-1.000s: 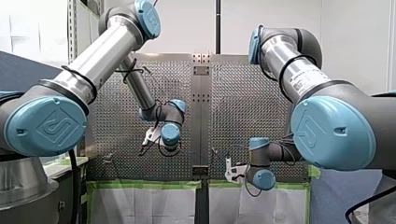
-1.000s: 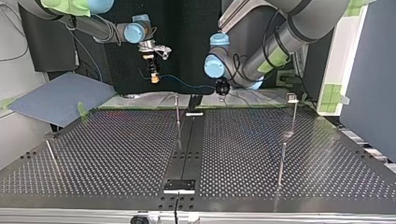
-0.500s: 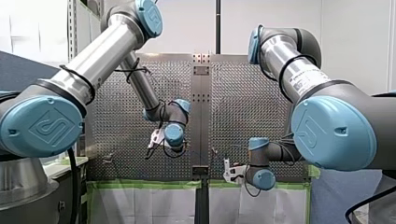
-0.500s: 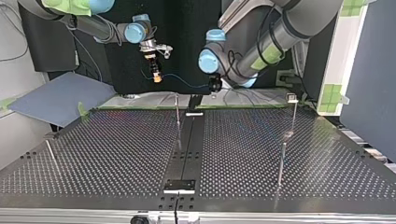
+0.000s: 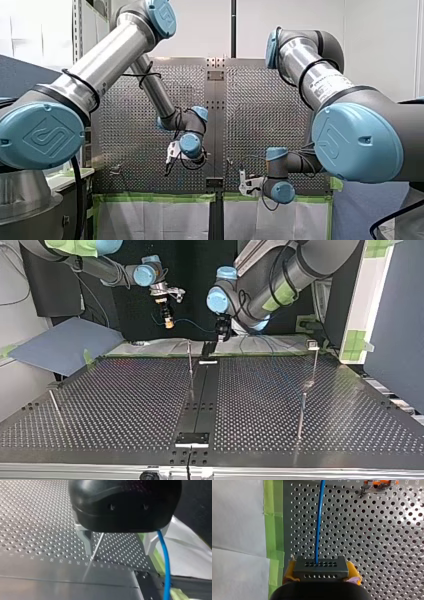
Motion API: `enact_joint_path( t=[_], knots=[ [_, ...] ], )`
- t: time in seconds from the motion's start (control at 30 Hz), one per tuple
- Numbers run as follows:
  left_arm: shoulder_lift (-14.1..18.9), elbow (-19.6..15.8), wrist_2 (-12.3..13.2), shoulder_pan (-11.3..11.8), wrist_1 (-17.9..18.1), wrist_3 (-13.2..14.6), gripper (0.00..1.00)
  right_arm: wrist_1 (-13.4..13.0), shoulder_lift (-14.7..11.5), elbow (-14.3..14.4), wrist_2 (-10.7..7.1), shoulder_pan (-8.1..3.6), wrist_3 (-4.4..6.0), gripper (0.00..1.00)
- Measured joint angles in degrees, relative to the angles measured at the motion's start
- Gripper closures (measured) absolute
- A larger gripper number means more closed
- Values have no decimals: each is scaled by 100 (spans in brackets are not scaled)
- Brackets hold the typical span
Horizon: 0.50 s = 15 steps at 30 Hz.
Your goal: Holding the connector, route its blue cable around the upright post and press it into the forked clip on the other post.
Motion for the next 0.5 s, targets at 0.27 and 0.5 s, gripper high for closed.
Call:
enact_joint_path(
  t=[0.27, 0.5],
  knots=[
    [-3, -3, 170, -56, 170, -422, 2, 9, 0, -38, -17, 0, 15, 100],
    [-18, -1, 306, -72, 200, -839, 2, 46, 0, -46, -21, 1, -11, 100]
  ],
)
